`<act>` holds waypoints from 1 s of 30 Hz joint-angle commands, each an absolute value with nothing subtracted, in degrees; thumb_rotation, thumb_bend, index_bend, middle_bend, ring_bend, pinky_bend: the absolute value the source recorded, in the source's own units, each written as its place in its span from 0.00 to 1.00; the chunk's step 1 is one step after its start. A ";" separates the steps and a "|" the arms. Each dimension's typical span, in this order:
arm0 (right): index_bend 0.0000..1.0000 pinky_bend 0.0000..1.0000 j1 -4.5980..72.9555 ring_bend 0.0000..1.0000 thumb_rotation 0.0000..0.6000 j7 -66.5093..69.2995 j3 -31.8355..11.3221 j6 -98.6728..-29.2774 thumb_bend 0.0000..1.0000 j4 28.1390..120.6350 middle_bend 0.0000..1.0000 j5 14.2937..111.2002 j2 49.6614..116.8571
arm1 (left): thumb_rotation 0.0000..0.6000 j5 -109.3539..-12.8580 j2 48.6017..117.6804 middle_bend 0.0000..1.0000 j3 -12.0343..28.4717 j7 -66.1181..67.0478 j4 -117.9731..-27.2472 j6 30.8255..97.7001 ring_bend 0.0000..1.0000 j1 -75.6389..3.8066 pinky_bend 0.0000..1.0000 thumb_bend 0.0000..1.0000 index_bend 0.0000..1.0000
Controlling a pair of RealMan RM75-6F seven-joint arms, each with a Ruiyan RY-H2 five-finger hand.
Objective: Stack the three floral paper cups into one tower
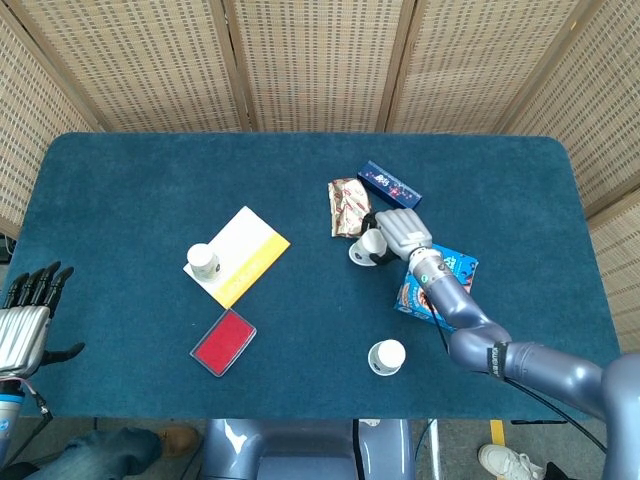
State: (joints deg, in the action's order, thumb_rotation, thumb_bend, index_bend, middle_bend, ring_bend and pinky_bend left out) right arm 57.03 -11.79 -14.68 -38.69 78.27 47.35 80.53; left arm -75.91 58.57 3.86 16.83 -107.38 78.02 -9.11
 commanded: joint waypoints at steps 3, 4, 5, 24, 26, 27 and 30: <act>0.45 0.38 50.55 0.40 1.00 -7.12 -15.26 -44.17 0.48 98.34 0.49 59.90 66.23 | 1.00 -77.71 58.20 0.00 3.25 15.99 -107.80 78.81 0.00 -8.78 0.00 0.00 0.00; 0.45 0.38 49.59 0.40 1.00 -6.68 -14.95 -44.95 0.48 100.59 0.49 61.73 64.67 | 1.00 -78.15 58.08 0.00 3.16 15.49 -107.77 78.73 0.00 -8.84 0.00 0.00 0.00; 0.45 0.38 48.57 0.40 1.00 -6.21 -14.56 -45.78 0.48 102.75 0.49 63.64 63.19 | 1.00 -78.49 57.98 0.00 3.09 14.82 -107.66 78.62 0.00 -8.89 0.00 0.00 0.00; 0.44 0.38 36.24 0.41 1.00 -1.47 -1.63 -54.21 0.49 115.90 0.49 95.22 52.24 | 1.00 -79.93 57.83 0.00 2.61 12.09 -106.34 78.13 0.00 -9.36 0.00 0.00 0.00; 0.44 0.38 36.27 0.41 1.00 -1.99 -1.48 -53.98 0.49 115.70 0.49 95.41 52.40 | 1.00 -79.86 57.86 0.00 2.56 12.21 -106.40 78.14 0.00 -9.34 0.00 0.00 0.00; 0.44 0.38 36.29 0.41 1.00 -2.21 -1.46 -53.87 0.49 115.61 0.49 95.38 52.48 | 1.00 -79.85 57.87 0.00 2.53 12.25 -106.41 78.12 0.00 -9.34 0.00 0.00 0.00; 0.44 0.38 36.40 0.41 1.00 -3.09 -1.36 -53.22 0.49 115.32 0.49 94.90 52.87 | 1.00 -79.82 57.87 0.00 2.46 12.44 -106.43 78.05 0.00 -9.38 0.00 0.00 0.00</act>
